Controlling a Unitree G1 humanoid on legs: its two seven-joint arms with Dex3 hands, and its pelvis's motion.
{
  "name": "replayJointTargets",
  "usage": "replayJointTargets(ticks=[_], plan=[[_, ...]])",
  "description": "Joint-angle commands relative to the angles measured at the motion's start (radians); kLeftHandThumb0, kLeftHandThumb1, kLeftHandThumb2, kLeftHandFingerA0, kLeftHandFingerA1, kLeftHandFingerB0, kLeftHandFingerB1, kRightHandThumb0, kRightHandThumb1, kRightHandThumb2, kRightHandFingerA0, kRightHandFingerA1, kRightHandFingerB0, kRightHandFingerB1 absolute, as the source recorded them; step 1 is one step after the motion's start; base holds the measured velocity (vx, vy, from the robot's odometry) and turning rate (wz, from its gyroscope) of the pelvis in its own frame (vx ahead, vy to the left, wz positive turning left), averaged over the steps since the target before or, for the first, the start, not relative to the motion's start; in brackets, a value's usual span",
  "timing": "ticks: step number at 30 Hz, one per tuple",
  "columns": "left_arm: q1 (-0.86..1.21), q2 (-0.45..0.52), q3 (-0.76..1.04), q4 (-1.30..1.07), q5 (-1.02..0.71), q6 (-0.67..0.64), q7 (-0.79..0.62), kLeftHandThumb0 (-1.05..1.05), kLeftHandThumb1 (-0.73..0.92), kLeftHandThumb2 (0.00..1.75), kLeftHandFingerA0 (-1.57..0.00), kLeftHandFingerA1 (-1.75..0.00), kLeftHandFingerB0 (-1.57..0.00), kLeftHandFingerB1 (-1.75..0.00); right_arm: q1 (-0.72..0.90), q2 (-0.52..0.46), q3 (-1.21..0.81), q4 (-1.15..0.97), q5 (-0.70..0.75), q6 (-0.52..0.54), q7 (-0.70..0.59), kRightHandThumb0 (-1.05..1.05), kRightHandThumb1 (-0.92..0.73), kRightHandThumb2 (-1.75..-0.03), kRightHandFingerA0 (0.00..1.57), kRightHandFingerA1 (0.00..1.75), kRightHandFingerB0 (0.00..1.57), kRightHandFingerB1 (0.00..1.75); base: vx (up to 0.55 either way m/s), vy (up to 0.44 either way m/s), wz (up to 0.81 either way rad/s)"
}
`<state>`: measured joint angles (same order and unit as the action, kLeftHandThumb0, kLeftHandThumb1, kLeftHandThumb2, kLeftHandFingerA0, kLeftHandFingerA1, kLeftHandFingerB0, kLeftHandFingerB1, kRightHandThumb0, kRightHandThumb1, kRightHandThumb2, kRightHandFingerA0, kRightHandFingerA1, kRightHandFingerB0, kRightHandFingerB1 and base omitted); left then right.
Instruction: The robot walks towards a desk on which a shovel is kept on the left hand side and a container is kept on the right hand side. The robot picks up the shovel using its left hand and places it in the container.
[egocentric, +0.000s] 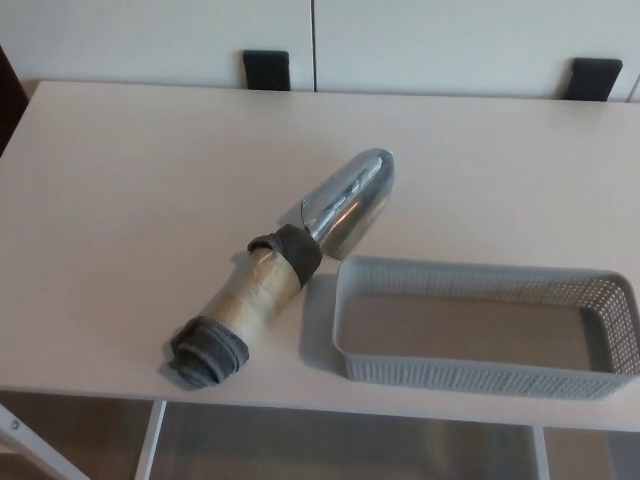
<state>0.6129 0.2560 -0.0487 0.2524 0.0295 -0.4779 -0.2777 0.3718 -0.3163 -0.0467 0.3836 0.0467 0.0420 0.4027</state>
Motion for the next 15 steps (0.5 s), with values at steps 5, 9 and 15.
replayJointTargets(ticks=[5,9,15], plan=[[0.396,0.419,0.069,-0.903,-0.233,-0.059,-0.317,-0.64,0.42,0.82,-0.39,-0.52,-0.26,-0.45,-0.003,-0.016,0.015,0.013,-0.027,-0.027,-0.004,-0.48,-0.54,-0.71,0.21,0.46,0.18,0.41,0.0,0.0,0.0],[0.46,0.498,0.139,-1.002,-0.383,-0.088,-0.371,-0.66,0.55,0.58,-0.42,-0.38,-0.37,-0.35,0.019,-0.014,0.013,0.019,-0.022,-0.03,-0.003,-0.46,-0.56,-0.7,0.21,0.44,0.18,0.4,0.0,0.0,0.0],[0.473,0.595,0.278,-1.193,-0.763,-0.138,-0.462,-0.71,0.82,0.65,-0.38,-0.42,-0.33,-0.36,0.029,-0.017,0.021,0.017,-0.035,-0.04,-0.013,-0.46,-0.56,-0.71,0.22,0.44,0.18,0.4,0.0,0.0,0.0]])
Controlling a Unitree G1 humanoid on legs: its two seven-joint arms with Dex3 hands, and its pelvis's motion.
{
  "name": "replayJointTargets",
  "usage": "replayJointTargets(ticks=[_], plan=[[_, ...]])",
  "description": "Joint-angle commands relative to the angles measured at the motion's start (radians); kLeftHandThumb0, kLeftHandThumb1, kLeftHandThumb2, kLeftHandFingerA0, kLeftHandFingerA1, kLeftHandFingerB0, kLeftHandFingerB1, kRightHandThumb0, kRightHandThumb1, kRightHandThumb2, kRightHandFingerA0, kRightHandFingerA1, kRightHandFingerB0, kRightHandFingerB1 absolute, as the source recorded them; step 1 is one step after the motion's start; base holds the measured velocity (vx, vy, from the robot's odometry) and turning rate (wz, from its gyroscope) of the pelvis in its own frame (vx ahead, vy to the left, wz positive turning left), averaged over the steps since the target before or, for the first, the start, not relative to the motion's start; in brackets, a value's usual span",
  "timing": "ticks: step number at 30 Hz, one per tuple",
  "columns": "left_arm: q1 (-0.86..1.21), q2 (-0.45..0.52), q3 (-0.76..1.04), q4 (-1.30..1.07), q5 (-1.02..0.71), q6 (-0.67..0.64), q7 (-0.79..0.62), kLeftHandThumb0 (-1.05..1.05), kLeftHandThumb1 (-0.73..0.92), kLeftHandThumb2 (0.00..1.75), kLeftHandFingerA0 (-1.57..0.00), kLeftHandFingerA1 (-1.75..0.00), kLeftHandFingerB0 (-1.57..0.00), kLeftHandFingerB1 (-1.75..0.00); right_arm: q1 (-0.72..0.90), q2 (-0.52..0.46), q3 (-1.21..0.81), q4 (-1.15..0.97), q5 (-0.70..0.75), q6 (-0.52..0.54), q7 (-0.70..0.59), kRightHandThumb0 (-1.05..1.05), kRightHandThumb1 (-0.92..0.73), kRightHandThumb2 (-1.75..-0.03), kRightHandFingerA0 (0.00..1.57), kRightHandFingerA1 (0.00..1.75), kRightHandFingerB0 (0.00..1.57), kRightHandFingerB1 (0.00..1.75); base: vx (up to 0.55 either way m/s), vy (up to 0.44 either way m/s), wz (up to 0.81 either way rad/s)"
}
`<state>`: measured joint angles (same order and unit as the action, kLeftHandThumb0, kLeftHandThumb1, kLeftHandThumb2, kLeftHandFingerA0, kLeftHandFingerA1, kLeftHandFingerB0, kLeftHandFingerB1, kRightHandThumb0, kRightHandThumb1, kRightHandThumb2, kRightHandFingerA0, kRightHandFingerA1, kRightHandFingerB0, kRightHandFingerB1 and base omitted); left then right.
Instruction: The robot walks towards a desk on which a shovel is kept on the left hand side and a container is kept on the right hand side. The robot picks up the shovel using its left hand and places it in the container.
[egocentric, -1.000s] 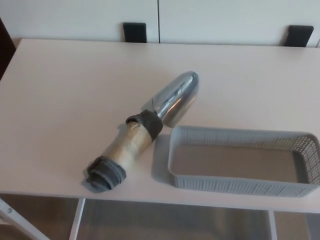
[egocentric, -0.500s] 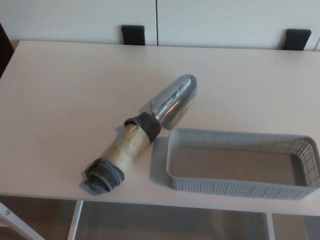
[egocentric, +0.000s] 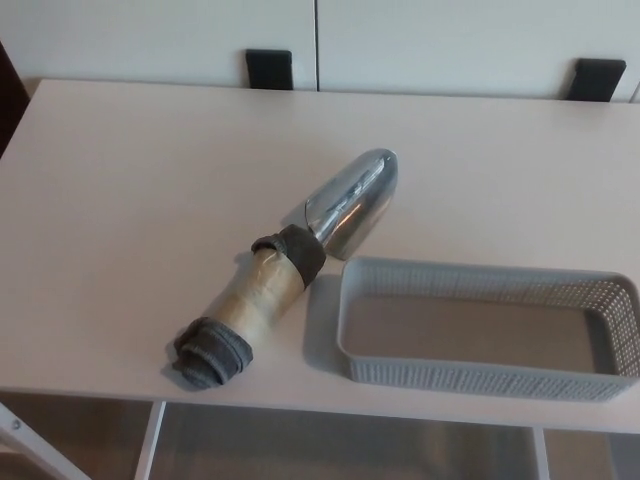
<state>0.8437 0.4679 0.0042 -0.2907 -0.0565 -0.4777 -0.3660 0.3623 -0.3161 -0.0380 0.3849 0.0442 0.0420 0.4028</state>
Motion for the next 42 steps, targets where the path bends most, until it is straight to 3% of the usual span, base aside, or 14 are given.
replayJointTargets(ticks=[1,4,7,8,9,11,15,19,25,26,28,35,36,42], plan=[[0.258,0.411,0.282,-0.698,-0.77,-0.096,-0.396,-0.69,0.84,0.65,-0.44,-0.46,-0.4,-0.39,0.037,-0.013,0.009,0.024,-0.028,-0.04,-0.015,-0.45,-0.56,-0.7,0.22,0.44,0.18,0.4,0.0,0.0,0.0],[0.296,0.424,0.456,-0.715,-0.833,-0.045,-0.428,-0.31,0.86,0.64,-0.54,-0.65,-0.52,-0.55,0.039,-0.011,0.009,0.024,-0.025,-0.035,-0.016,-0.45,-0.56,-0.7,0.22,0.43,0.17,0.4,0.0,0.0,0.0],[0.095,0.345,0.32,-0.753,-0.833,-0.153,-0.192,-0.7,0.62,1.04,-0.46,-0.68,-0.36,-0.6,0.038,-0.015,0.01,0.013,-0.028,-0.023,-0.021,-0.45,-0.57,-0.7,0.21,0.43,0.17,0.39,0.0,0.0,0.0],[-0.026,0.312,0.257,-0.749,-0.792,-0.157,-0.107,-0.79,0.86,0.66,-0.39,-0.67,-0.25,-0.49,0.036,-0.017,0.011,0.017,-0.028,-0.027,-0.017,-0.46,-0.57,-0.71,0.21,0.43,0.17,0.39,0.0,0.0,0.0],[-0.087,0.305,0.263,-0.741,-0.769,-0.14,-0.079,-0.79,0.86,0.66,-0.39,-0.67,-0.25,-0.49,0.034,-0.018,0.012,0.02,-0.029,-0.029,-0.016,-0.46,-0.57,-0.71,0.21,0.43,0.17,0.39,0.0,0.0,0.0],[-0.288,0.33,0.276,-0.705,-0.748,0.031,0.054,-0.55,0.4,0.73,-0.37,-0.56,-0.3,-0.51,0.021,-0.016,0.015,0.036,-0.029,-0.039,-0.015,-0.46,-0.57,-0.71,0.21,0.44,0.17,0.4,0.0,0.0,0.0],[-0.472,0.316,0.265,-0.694,-0.567,0.261,0.186,-0.43,0.38,0.67,-0.37,-0.55,-0.32,-0.49,0.026,-0.014,0.014,0.027,-0.026,-0.039,-0.018,-0.46,-0.56,-0.71,0.21,0.44,0.17,0.4,0.0,0.0,0.0],[-0.7,0.141,0.113,-0.53,0.013,0.376,0.122,-0.52,0.39,0.68,-0.36,-0.46,-0.3,-0.41,0.036,-0.013,0.015,0.005,-0.023,-0.031,-0.019,-0.46,-0.56,-0.71,0.21,0.45,0.17,0.4,0.0,0.0,0.0],[-0.946,0.013,-0.054,-0.203,0.348,0.368,0.143,-0.55,0.4,0.67,-0.26,-0.39,-0.2,-0.36,0.028,-0.015,0.014,0.004,-0.016,-0.032,-0.011,-0.45,-0.57,-0.7,0.2,0.44,0.17,0.4,0.0,0.0,0.0],[-0.983,0.011,-0.087,-0.146,0.427,0.39,0.142,-0.27,0.26,0.85,-0.09,-0.51,-0.09,-0.5,0.031,-0.01,0.009,0.0,-0.008,-0.031,-0.01,-0.44,-0.58,-0.7,0.21,0.44,0.18,0.4,0.0,0.0,0.0],[-1.018,0.006,-0.127,-0.079,0.5,0.423,0.143,-0.56,0.46,0.55,-0.19,-0.29,-0.19,-0.28,0.028,-0.007,0.009,-0.004,-0.008,-0.025,-0.015,-0.45,-0.56,-0.7,0.21,0.44,0.18,0.4,0.0,0.0,0.0],[-1.093,-0.034,-0.257,0.157,0.657,0.507,0.193,-0.3,0.22,0.81,-0.01,-0.49,0.0,-0.46,0.008,-0.005,0.008,0.0,0.004,-0.011,-0.002,-0.47,-0.56,-0.7,0.19,0.43,0.17,0.4,0.0,0.0,0.0],[-1.101,-0.04,-0.274,0.187,0.678,0.517,0.205,-0.59,0.4,0.56,-0.1,-0.29,-0.14,-0.29,0.009,-0.003,0.005,-0.004,0.007,-0.002,-0.005,-0.46,-0.55,-0.7,0.2,0.43,0.17,0.39,0.0,0.0,0.0],[-1.107,-0.088,-0.338,0.278,0.732,0.614,0.25,-0.53,0.36,0.71,0.0,-0.11,-0.07,-0.23,0.009,-0.012,0.011,-0.01,-0.006,-0.02,-0.008,-0.48,-0.53,-0.7,0.21,0.44,0.17,0.4,0.0,0.0,0.0]])
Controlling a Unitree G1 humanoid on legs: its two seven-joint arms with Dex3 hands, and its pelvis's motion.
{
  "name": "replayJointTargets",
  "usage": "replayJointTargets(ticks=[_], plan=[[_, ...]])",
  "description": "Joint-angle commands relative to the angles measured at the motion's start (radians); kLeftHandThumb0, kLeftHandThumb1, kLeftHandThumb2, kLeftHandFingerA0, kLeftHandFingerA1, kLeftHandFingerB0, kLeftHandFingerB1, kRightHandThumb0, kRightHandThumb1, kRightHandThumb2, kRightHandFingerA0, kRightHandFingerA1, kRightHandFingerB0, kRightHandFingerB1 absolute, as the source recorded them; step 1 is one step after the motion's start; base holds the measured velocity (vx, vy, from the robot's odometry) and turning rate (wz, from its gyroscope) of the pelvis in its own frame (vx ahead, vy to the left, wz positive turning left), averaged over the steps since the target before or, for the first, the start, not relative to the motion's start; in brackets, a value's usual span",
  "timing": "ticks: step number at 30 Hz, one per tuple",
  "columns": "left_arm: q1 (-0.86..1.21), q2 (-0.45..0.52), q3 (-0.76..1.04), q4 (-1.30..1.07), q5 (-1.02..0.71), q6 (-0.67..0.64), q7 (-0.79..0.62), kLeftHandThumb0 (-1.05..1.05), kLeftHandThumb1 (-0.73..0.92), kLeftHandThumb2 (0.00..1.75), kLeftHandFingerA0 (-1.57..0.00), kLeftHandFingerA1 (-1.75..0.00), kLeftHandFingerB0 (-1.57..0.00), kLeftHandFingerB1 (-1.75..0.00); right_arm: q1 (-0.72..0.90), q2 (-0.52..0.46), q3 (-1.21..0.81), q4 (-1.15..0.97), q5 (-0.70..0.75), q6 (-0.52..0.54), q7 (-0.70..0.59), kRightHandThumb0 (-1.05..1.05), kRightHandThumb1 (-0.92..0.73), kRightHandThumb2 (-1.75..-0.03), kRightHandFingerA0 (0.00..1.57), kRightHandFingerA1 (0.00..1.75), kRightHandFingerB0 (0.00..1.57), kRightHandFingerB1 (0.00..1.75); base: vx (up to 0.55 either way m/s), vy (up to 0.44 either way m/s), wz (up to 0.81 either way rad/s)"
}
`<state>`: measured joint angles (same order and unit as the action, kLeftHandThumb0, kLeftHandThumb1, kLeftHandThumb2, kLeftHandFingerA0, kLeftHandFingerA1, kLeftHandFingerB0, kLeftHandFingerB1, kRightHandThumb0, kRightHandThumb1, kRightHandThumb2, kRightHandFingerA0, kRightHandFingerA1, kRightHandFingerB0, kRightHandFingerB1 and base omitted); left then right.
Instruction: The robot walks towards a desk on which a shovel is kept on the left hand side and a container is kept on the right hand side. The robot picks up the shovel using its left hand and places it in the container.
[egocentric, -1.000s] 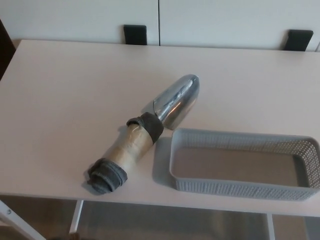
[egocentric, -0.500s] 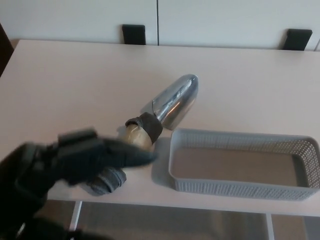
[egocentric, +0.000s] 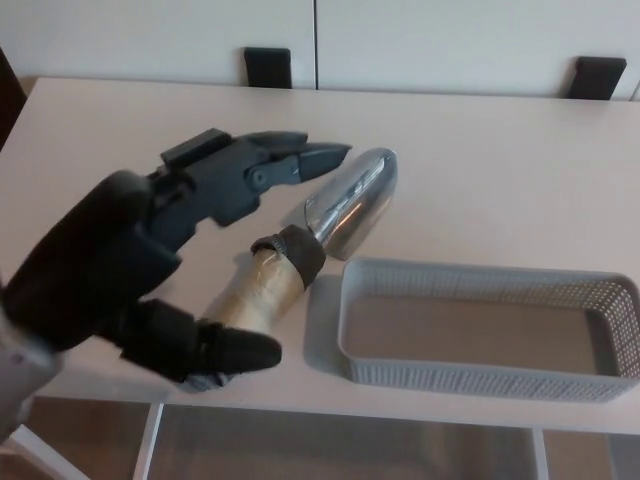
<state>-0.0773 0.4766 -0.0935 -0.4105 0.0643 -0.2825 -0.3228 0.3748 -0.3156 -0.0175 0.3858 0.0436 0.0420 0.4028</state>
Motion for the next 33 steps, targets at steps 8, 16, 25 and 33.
replayJointTargets(ticks=[8,16,25,33], plan=[[-0.141,-0.196,-0.305,0.427,0.653,0.585,0.251,-0.52,0.34,0.72,0.0,-0.12,-0.01,-0.16,-0.018,-0.016,-0.006,-0.007,-0.004,-0.023,-0.002,-0.48,-0.55,-0.71,0.2,0.46,0.18,0.41,0.0,0.0,0.0],[-0.103,-0.275,-0.351,0.466,0.71,0.65,0.321,-0.51,0.33,0.73,0.0,-0.2,-0.03,-0.23,-0.022,-0.019,-0.005,-0.001,-0.004,-0.031,0.003,-0.48,-0.55,-0.72,0.21,0.47,0.18,0.42,0.0,0.0,0.0],[-0.078,-0.29,-0.356,0.485,0.753,0.683,0.358,-0.5,0.34,0.74,0.0,-0.2,0.0,-0.23,-0.016,-0.014,-0.011,0.003,0.013,-0.021,0.016,-0.48,-0.54,-0.71,0.19,0.46,0.17,0.41,0.0,0.0,0.0],[-0.062,-0.26,-0.32,0.442,0.836,0.667,0.459,-0.51,0.34,0.73,0.0,-0.17,0.0,-0.21,-0.008,-0.025,0.0,-0.001,-0.01,-0.042,0.01,-0.48,-0.55,-0.71,0.21,0.45,0.17,0.41,0.0,0.0,0.0]])
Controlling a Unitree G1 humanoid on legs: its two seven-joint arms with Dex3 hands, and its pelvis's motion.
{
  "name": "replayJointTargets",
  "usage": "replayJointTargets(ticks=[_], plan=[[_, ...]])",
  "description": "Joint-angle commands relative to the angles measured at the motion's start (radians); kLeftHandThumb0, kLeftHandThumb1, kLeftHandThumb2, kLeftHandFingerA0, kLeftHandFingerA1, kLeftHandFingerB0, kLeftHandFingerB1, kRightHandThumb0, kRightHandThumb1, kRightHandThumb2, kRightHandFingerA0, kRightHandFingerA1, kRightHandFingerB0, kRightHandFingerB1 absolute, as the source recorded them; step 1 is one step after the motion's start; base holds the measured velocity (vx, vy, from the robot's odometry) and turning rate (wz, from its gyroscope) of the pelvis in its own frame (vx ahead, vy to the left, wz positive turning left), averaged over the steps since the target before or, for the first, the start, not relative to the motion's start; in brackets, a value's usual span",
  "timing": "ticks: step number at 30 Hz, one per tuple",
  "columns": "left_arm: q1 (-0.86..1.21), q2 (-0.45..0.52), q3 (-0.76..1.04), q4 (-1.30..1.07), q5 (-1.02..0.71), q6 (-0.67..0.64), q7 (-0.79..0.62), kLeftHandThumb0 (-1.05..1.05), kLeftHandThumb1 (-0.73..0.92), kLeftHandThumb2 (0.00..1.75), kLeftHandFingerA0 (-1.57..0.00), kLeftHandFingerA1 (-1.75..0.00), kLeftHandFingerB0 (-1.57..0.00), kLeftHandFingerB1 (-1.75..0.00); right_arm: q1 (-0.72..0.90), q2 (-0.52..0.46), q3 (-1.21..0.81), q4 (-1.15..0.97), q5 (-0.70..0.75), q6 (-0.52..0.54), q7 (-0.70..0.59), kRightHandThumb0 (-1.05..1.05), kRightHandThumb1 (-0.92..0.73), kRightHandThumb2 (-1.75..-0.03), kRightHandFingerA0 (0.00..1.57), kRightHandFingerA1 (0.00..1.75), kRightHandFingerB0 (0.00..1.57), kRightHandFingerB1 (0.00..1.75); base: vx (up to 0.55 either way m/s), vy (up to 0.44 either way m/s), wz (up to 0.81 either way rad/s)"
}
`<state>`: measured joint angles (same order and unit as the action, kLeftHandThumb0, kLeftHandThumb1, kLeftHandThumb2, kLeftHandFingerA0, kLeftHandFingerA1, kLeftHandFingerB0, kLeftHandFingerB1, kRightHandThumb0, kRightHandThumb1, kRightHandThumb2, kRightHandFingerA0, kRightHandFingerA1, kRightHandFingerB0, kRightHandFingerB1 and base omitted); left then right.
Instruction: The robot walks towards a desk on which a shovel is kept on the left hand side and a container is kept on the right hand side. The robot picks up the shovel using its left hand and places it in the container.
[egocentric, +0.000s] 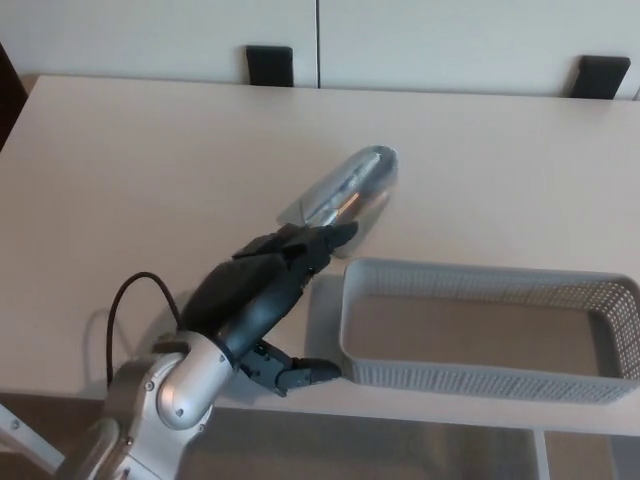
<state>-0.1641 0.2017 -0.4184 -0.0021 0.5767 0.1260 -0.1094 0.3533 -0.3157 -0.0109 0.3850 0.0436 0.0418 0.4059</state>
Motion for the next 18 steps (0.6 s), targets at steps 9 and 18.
replayJointTargets(ticks=[9,18], plan=[[0.09,0.063,0.013,-0.077,0.449,0.191,0.392,-0.6,0.37,0.77,0.0,-0.12,0.0,-0.18,0.026,-0.018,-0.008,-0.001,0.002,-0.03,0.016,-0.45,-0.58,-0.69,0.19,0.43,0.16,0.38,0.0,0.0,0.0],[0.112,0.055,0.005,-0.12,0.5,0.17,0.451,-0.56,0.37,0.77,0.0,-0.17,0.0,-0.25,0.014,-0.022,-0.003,0.001,-0.005,-0.034,0.017,-0.48,-0.56,-0.71,0.2,0.45,0.17,0.4,0.0,0.0,0.0]])
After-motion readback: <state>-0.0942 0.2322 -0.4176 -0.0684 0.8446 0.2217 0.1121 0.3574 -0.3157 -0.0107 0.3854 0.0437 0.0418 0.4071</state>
